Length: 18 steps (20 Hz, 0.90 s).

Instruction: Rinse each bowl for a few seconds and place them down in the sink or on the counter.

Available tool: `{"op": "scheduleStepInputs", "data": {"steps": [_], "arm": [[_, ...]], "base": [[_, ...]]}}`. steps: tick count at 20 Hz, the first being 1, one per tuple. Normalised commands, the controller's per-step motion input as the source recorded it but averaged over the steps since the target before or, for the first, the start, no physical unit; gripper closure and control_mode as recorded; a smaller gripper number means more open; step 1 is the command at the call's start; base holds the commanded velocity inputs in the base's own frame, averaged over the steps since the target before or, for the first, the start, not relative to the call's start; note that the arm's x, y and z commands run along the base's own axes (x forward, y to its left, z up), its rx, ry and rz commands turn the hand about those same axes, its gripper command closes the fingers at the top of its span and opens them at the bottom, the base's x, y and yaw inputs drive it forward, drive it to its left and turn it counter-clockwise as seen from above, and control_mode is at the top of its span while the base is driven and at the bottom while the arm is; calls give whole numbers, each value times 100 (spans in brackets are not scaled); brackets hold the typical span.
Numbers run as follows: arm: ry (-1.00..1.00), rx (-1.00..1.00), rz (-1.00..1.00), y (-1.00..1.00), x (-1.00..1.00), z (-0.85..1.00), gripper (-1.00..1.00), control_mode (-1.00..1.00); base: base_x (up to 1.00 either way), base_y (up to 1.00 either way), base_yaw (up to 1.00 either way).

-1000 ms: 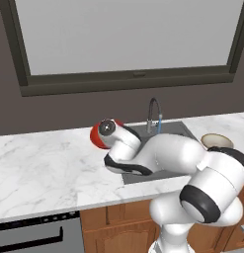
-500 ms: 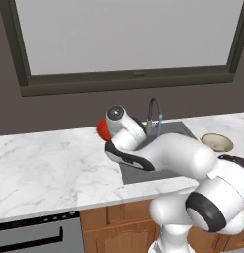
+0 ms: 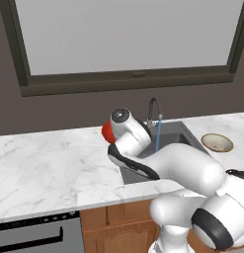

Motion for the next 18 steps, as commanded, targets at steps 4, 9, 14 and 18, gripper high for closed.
{"op": "scheduleStepInputs", "data": {"steps": [4, 9, 14, 18], "arm": [[0, 1, -3, -26, -2, 0, 100, -100], [2, 3, -3, -31, 0, 0, 100, -100], [3, 1, -2, -27, 0, -5, 100, -100], [2, 0, -2, -18, 9, -8, 100, -100]], "base": [[0, 0, 0], [0, 0, 0], [0, 0, 0], [0, 0, 0]]}}
